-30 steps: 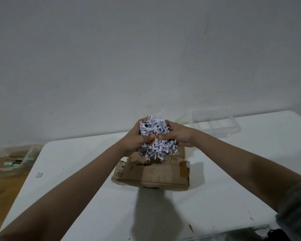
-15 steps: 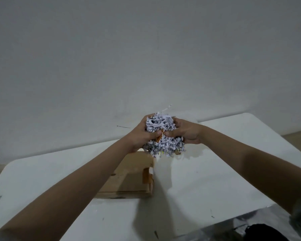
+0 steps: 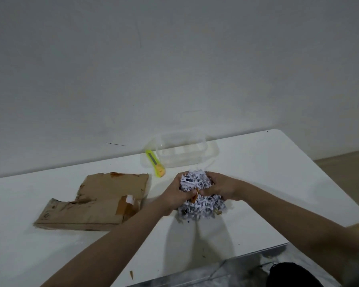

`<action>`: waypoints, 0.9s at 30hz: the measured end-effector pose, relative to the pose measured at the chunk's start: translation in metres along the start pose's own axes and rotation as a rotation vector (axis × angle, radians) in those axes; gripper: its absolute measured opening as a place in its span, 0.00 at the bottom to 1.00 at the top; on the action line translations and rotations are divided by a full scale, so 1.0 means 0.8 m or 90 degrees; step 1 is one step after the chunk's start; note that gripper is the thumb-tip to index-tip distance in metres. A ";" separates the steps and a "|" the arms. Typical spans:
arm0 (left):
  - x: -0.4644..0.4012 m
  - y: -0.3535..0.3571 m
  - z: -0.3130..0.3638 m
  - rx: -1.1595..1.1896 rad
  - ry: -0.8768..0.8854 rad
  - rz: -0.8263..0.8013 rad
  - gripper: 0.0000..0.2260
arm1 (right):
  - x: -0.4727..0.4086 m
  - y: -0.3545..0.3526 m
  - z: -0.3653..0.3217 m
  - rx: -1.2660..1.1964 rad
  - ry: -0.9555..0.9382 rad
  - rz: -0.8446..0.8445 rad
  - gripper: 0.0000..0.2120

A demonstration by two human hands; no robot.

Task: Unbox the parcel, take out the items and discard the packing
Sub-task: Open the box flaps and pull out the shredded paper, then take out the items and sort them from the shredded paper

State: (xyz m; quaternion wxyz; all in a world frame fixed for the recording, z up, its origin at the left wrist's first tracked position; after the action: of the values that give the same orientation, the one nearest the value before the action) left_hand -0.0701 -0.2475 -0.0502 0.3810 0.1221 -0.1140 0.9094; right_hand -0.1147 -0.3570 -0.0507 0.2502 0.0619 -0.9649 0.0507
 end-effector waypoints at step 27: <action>0.053 -0.038 0.050 -0.578 0.099 0.258 0.35 | 0.027 -0.019 -0.044 0.581 0.070 0.224 0.37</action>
State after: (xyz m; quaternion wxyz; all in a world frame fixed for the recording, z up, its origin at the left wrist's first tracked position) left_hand -0.0715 -0.2107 0.0045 0.2186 -0.1484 -0.4908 0.8302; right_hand -0.1147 -0.3698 -0.0080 0.2359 -0.0016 -0.8251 0.5133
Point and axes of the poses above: each hand's wrist, its own x-axis away from the middle knuckle, its own y-axis out of the palm, z = x × y, the point moved 9 cm from there along -x, towards the middle knuckle
